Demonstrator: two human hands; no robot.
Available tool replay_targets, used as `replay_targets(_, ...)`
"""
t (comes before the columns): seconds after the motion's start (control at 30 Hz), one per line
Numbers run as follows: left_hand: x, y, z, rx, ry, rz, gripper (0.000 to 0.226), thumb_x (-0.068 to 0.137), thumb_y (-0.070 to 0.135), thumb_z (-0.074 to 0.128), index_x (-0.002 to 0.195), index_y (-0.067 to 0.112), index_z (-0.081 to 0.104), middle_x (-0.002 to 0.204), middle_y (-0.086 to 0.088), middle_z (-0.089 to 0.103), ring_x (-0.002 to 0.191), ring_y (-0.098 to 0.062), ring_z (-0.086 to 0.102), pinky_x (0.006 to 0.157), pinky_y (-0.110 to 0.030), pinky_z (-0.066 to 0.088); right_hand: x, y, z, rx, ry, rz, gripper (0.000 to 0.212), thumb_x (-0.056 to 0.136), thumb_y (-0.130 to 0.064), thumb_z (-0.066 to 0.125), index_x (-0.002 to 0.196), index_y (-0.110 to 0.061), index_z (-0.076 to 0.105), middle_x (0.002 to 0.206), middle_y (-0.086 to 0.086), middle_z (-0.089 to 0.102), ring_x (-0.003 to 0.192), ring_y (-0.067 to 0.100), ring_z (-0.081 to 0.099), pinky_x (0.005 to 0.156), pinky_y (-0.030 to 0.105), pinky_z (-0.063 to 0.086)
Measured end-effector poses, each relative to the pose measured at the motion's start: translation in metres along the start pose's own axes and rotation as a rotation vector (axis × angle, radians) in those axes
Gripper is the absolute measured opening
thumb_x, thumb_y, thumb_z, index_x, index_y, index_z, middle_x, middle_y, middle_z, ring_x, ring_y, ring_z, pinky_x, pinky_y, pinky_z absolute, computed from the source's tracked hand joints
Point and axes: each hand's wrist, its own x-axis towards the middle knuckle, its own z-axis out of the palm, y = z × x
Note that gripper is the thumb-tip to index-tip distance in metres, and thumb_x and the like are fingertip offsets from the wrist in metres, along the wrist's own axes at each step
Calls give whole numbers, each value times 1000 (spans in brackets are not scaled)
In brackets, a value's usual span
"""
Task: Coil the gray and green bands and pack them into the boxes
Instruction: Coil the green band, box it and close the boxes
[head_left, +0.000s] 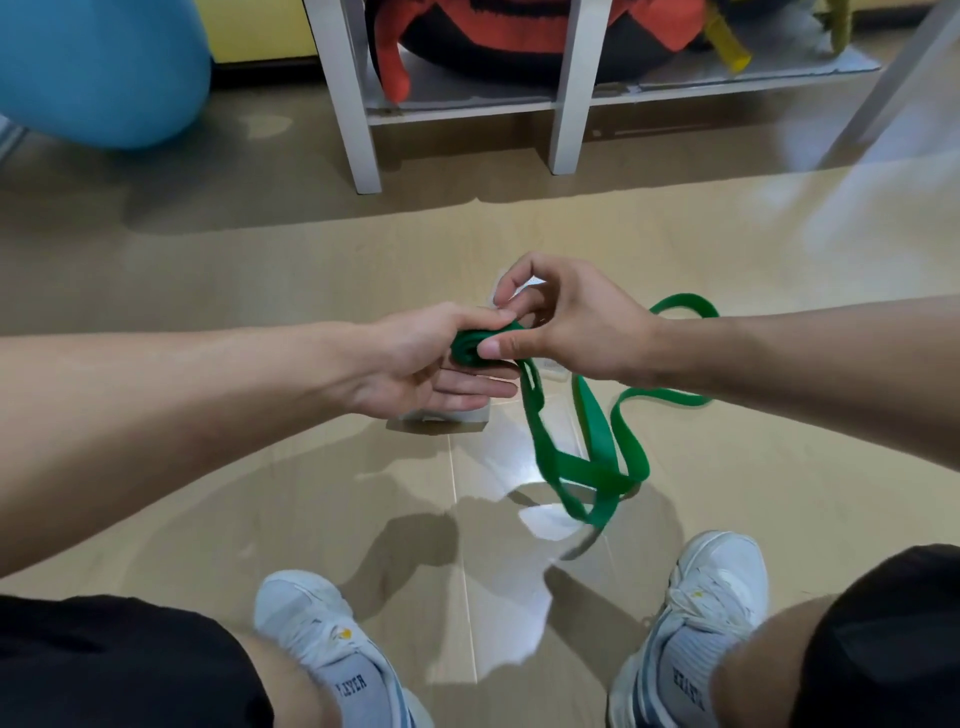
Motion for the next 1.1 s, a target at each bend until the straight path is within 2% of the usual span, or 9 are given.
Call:
replay_targets(0.1,1,-2,2,-1,24,-34,26,94,42,67,107,20,72,97,-9,80,93,-17,78,92,-30,56,2,-2,-3,101,-127,154,42,80,-15,85,118,-15,68,86,-4,76,89,8,73,88,22,52)
replay_targets(0.17,3,-4,4,-4,41,-60,24,95,39,67,106,18,71,94,-9,81,91,-16,78,89,-29,58,4,-4,-1,54,-169,202,32,80,-14,85,110,-13,74,87,-2,76,87,8,72,80,16,49)
replay_targets(0.27,4,-4,4,-23,57,-65,25,94,36,68,106,14,71,93,-11,80,92,-18,78,87,-29,59,5,-6,1,18,-133,199,24,79,-15,86,101,-15,75,81,-4,74,78,6,70,71,15,51)
replay_targets(0.53,5,-3,3,-54,65,-51,22,93,33,71,104,13,70,95,-17,79,89,-23,79,83,-31,61,9,-4,-2,90,-138,228,34,76,-13,87,105,-10,70,80,-2,67,79,11,65,89,28,53)
replay_targets(0.67,4,-4,2,-30,56,-41,24,92,32,73,107,14,70,93,-16,79,91,-23,79,86,-33,61,7,-6,-5,180,-183,289,28,76,-8,85,101,-12,72,73,-5,72,74,7,69,73,17,52)
replay_targets(0.73,4,-5,3,-20,48,-44,23,91,32,74,105,13,71,92,-16,79,92,-23,78,87,-33,60,7,-7,-6,233,-223,318,28,75,-4,84,99,-10,72,71,-3,73,74,9,71,71,18,53)
replay_targets(0.93,6,-7,1,-17,42,-46,28,92,29,74,114,12,70,103,-14,79,98,-24,77,89,-34,60,0,-8,4,-78,-92,141,37,63,-19,95,93,-17,73,75,-6,72,68,4,67,70,19,54)
replay_targets(1.03,5,-7,0,-33,48,-41,21,93,24,73,108,10,70,107,-18,78,101,-28,76,94,-37,59,-5,-9,8,-262,-12,2,41,61,-35,96,94,-24,75,82,-10,75,72,0,68,69,14,55)
replay_targets(1.1,4,-6,-1,-46,53,-39,18,94,23,71,106,9,70,110,-20,76,103,-31,76,96,-39,59,-7,-10,9,-313,2,-61,41,64,-35,95,99,-24,77,84,-12,76,77,-2,71,72,13,56)
